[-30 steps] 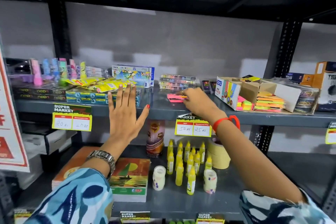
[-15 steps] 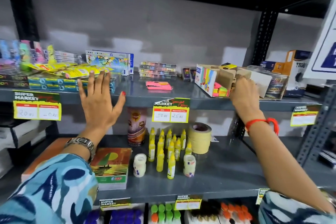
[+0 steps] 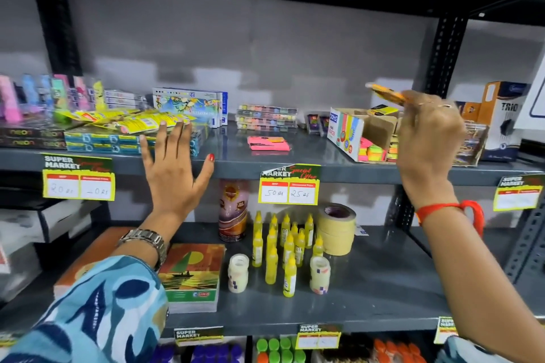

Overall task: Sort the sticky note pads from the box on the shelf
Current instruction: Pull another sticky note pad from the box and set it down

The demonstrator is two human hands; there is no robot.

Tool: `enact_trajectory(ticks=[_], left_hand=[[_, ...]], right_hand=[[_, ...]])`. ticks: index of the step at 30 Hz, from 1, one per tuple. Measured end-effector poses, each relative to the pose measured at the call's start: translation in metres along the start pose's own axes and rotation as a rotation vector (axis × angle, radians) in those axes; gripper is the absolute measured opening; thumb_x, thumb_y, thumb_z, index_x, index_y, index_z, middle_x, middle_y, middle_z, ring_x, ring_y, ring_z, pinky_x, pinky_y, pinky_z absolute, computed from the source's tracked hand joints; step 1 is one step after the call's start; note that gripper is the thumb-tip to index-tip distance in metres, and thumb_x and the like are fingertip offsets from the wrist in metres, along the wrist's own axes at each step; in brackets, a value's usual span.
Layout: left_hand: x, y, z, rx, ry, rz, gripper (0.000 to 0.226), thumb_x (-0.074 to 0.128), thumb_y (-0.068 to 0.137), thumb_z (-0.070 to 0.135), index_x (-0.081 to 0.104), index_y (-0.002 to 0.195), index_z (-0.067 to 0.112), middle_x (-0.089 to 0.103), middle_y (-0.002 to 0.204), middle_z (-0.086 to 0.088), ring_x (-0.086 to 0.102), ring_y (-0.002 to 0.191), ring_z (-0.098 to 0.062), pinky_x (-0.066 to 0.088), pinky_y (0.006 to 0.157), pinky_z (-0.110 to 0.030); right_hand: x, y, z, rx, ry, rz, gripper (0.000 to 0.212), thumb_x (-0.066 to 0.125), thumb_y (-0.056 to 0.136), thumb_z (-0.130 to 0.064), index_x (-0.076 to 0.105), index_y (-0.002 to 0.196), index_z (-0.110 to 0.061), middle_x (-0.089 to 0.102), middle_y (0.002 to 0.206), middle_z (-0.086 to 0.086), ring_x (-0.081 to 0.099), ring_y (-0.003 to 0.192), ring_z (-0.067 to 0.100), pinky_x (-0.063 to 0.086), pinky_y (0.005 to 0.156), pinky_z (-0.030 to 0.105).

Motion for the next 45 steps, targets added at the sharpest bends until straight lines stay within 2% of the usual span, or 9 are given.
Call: enact_trajectory(ticks=[2, 7, 13, 21, 25, 30, 36, 40, 45], left_hand=[[0.001, 0.000, 0.000, 0.008, 0.003, 0.008, 0.066, 0.034, 0.094, 0.050, 0.044, 0.139, 0.003, 0.048, 0.141, -0.015, 0.032, 0.137, -0.034, 0.003, 0.116, -0.052], [0.001, 0.000, 0.000, -0.001, -0.004, 0.004, 0.065, 0.036, 0.093, 0.049, 0.046, 0.137, 0.002, 0.050, 0.139, -0.017, 0.034, 0.135, -0.036, 0.006, 0.115, -0.055], [0.001, -0.001, 0.000, 0.001, -0.015, 0.016, 0.064, 0.037, 0.093, 0.048, 0.046, 0.136, 0.002, 0.051, 0.138, -0.016, 0.034, 0.136, -0.035, 0.005, 0.115, -0.054], [0.002, -0.003, 0.001, -0.019, -0.031, 0.046, 0.063, 0.036, 0.094, 0.048, 0.045, 0.137, 0.004, 0.050, 0.138, -0.016, 0.032, 0.137, -0.034, 0.001, 0.116, -0.047], [0.003, -0.004, 0.001, -0.028, -0.031, 0.043, 0.062, 0.035, 0.094, 0.048, 0.044, 0.138, 0.004, 0.049, 0.139, -0.016, 0.031, 0.137, -0.034, 0.004, 0.116, -0.049], [0.002, -0.004, 0.000, -0.029, -0.034, 0.036, 0.062, 0.034, 0.094, 0.048, 0.045, 0.137, 0.004, 0.049, 0.139, -0.015, 0.030, 0.137, -0.033, 0.004, 0.115, -0.050], [0.002, -0.004, -0.001, -0.025, -0.036, 0.018, 0.062, 0.034, 0.095, 0.048, 0.044, 0.137, 0.005, 0.049, 0.139, -0.014, 0.030, 0.138, -0.033, 0.002, 0.116, -0.048], [0.001, -0.003, -0.002, -0.015, -0.022, 0.013, 0.062, 0.033, 0.095, 0.049, 0.046, 0.136, 0.004, 0.050, 0.138, -0.015, 0.031, 0.137, -0.034, 0.003, 0.116, -0.049], [0.001, -0.004, -0.001, -0.005, -0.026, 0.022, 0.062, 0.034, 0.094, 0.048, 0.046, 0.137, 0.005, 0.050, 0.138, -0.015, 0.031, 0.137, -0.033, 0.006, 0.115, -0.050]], right_hand=[[0.009, -0.007, -0.032, -0.168, 0.073, 0.001, 0.023, 0.055, 0.083, 0.002, 0.070, 0.098, -0.006, 0.072, 0.084, 0.018, 0.064, 0.076, 0.036, 0.051, 0.062, 0.037], [0.063, -0.037, -0.077, -0.247, 0.056, -0.388, 0.017, 0.065, 0.068, 0.014, 0.069, 0.078, 0.001, 0.068, 0.067, 0.022, 0.064, 0.062, 0.037, 0.050, 0.045, 0.035], [0.110, -0.056, -0.060, 0.024, 0.140, -0.830, 0.033, 0.048, 0.088, 0.003, 0.066, 0.112, -0.008, 0.067, 0.112, 0.018, 0.057, 0.106, 0.036, 0.049, 0.085, 0.041], [0.053, -0.029, -0.002, 0.131, 0.109, -0.291, 0.029, 0.047, 0.081, 0.000, 0.068, 0.101, 0.003, 0.071, 0.095, 0.026, 0.062, 0.088, 0.041, 0.048, 0.077, 0.041], [0.050, -0.030, 0.036, 0.294, -0.059, -0.398, 0.040, 0.053, 0.080, 0.009, 0.056, 0.120, 0.001, 0.065, 0.108, 0.028, 0.057, 0.102, 0.042, 0.044, 0.089, 0.043], [0.053, -0.035, 0.045, 0.166, -0.194, -0.609, 0.024, 0.048, 0.078, 0.016, 0.062, 0.097, 0.009, 0.065, 0.096, 0.034, 0.058, 0.092, 0.047, 0.049, 0.078, 0.049], [0.035, -0.027, 0.050, 0.215, -0.172, -0.447, 0.027, 0.047, 0.081, 0.016, 0.066, 0.099, 0.009, 0.067, 0.093, 0.035, 0.060, 0.085, 0.049, 0.051, 0.070, 0.048], [0.016, -0.018, 0.041, 0.238, -0.013, -0.149, 0.029, 0.045, 0.088, 0.004, 0.066, 0.107, 0.003, 0.070, 0.095, 0.029, 0.064, 0.084, 0.042, 0.052, 0.076, 0.044], [0.001, -0.018, -0.039, -0.113, 0.218, 0.024, 0.028, 0.057, 0.086, 0.005, 0.068, 0.109, -0.005, 0.074, 0.090, 0.018, 0.067, 0.075, 0.033, 0.047, 0.073, 0.034]])
Point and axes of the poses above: each hand's wrist, its own y-axis towards the middle knuckle, its own x-axis out of the palm, z = x × y, the point moved 6 cm from there along y, towards the middle knuckle
